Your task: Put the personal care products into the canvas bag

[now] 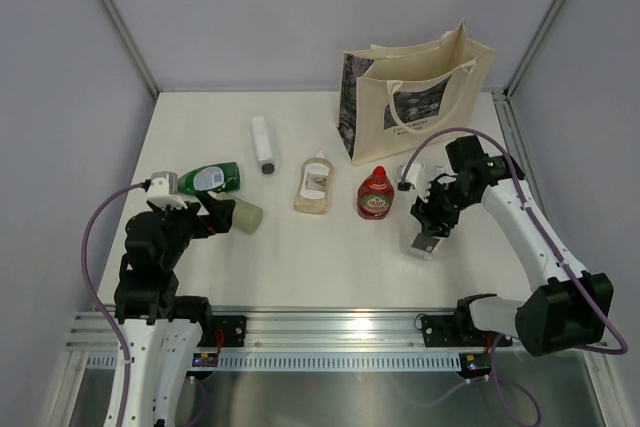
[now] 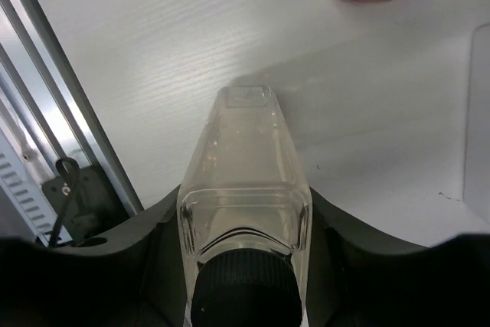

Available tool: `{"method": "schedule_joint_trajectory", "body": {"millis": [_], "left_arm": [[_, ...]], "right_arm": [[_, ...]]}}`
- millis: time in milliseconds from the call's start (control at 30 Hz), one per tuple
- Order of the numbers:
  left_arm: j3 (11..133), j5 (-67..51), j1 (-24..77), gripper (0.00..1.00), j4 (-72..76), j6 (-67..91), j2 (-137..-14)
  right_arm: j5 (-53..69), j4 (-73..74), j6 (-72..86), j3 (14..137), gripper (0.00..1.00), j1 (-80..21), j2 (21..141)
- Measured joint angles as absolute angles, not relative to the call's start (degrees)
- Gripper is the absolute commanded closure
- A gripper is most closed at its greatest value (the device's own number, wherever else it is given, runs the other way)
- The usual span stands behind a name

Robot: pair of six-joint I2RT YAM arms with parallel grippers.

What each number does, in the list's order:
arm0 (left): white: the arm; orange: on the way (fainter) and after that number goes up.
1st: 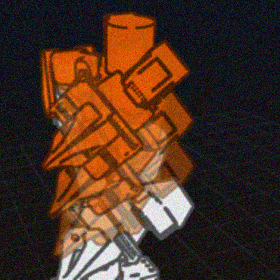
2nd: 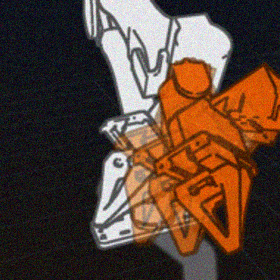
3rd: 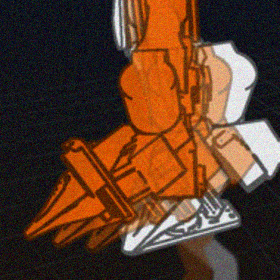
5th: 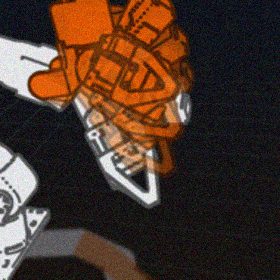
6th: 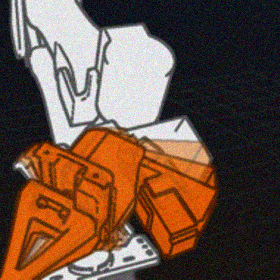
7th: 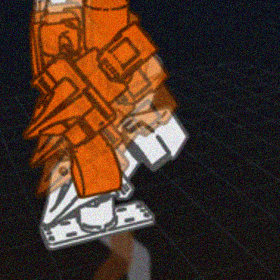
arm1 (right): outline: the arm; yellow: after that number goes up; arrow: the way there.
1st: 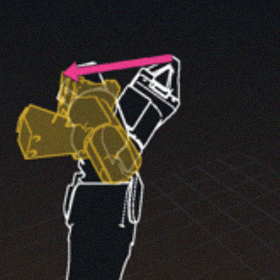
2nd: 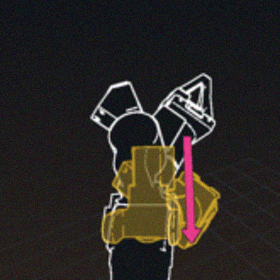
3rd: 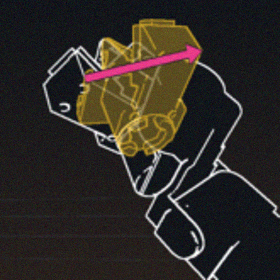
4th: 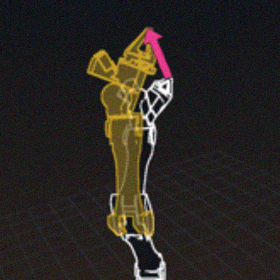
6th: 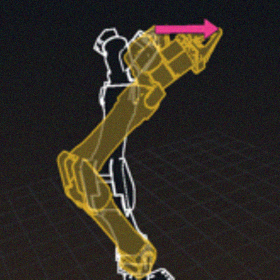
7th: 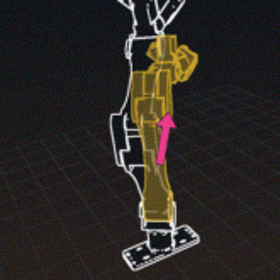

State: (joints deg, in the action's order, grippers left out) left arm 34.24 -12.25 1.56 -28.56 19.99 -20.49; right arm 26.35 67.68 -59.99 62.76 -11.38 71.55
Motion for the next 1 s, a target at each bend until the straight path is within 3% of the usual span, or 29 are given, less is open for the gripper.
{"method": "schedule_joint_trajectory", "body": {"millis": [267,400,700,900,1000], "left_arm": [[34.2,-13.2,1.6,0.01,-28.4,20.0,-22.1],[34.2,-13.7,1.6,0.01,-27.9,20.0,-23.0],[34.3,-14.6,1.6,0.01,-26.1,20.7,-24.6],[34.4,-15.0,1.6,0.01,-25.8,21.5,-25.8],[34.4,-15.3,1.6,0.01,-25.8,22.0,-26.1]], "right_arm": [[35.2,67.1,-46.7,77.0,1.0,-8.7,71.8],[39.6,66.8,-39.4,89.7,1.0,-7.4,74.3],[44.4,59.2,-23.9,132.2,1.0,1.0,97.2],[39.7,53.2,-20.7,148.1,1.0,2.5,111.8],[37.6,50.9,-21.1,149.9,1.0,2.9,116.4]]}}
